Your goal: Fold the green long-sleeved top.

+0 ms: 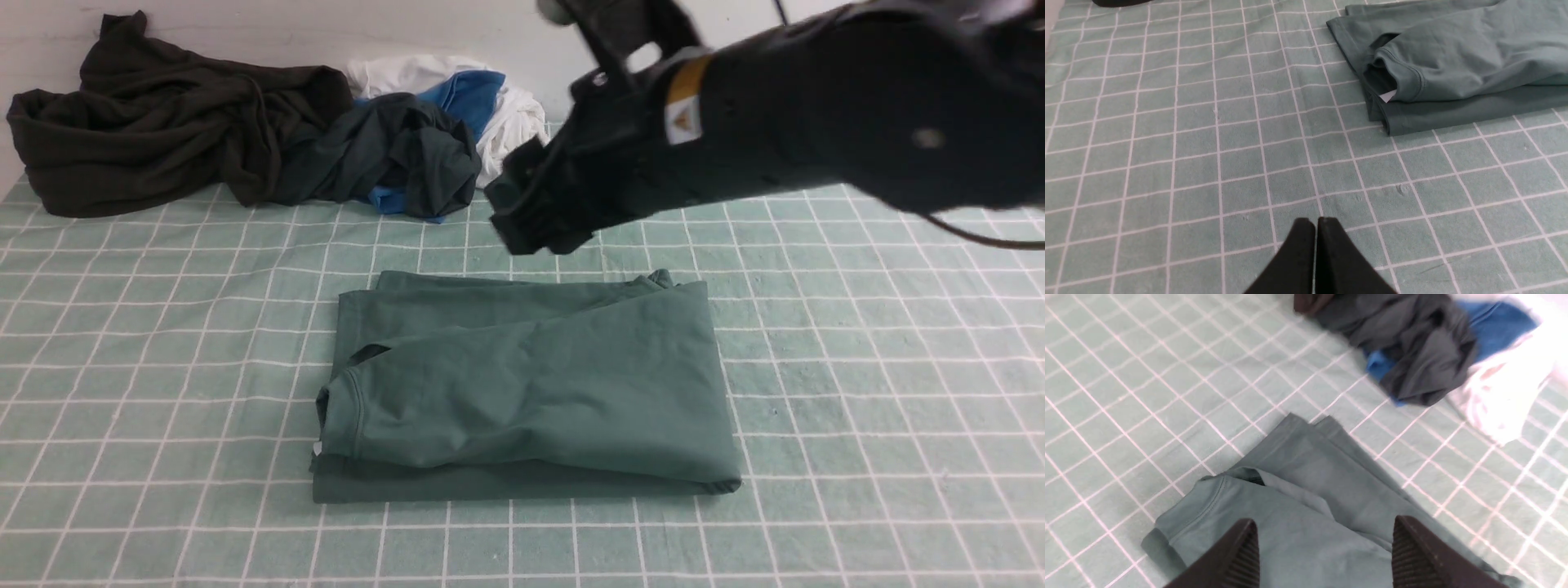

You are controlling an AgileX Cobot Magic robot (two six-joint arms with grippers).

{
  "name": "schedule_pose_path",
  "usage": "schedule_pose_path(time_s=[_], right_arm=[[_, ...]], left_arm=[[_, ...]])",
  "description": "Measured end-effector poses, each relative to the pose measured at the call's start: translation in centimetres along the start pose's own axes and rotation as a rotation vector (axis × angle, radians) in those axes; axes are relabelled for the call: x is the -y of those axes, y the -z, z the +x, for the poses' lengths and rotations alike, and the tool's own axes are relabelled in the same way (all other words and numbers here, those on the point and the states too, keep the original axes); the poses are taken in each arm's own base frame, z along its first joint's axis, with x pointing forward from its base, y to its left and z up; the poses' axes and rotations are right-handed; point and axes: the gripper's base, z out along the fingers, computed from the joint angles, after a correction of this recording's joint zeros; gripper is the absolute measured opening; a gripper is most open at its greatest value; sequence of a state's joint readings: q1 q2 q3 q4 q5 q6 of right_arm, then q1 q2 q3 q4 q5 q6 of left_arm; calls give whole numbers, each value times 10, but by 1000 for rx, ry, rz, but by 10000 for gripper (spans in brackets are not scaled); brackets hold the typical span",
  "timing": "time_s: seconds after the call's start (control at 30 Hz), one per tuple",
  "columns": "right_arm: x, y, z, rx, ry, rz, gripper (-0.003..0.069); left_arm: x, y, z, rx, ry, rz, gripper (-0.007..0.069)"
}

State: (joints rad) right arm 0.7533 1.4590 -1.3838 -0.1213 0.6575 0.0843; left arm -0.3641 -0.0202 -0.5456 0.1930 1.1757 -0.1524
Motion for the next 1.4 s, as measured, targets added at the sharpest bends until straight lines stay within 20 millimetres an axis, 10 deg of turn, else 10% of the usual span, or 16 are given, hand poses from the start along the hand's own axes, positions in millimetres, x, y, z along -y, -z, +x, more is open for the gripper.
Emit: schedule_pose_path(time_s=[0.37,0.53,0.73,1.4], right_arm=[[11,132,70,192,-53,40,340],[13,178,104,296,-82,43,159],[15,201,122,345,-89,49,4],[15,189,141,399,-47,71,-13]], left_arm=[[0,-3,2,-14,-2,-1,-3],[0,-3,3,-15,-3,-2,-3],[0,-4,3,-16,-3,-2,-3],[0,-4,3,-17,-3,-2,-3]])
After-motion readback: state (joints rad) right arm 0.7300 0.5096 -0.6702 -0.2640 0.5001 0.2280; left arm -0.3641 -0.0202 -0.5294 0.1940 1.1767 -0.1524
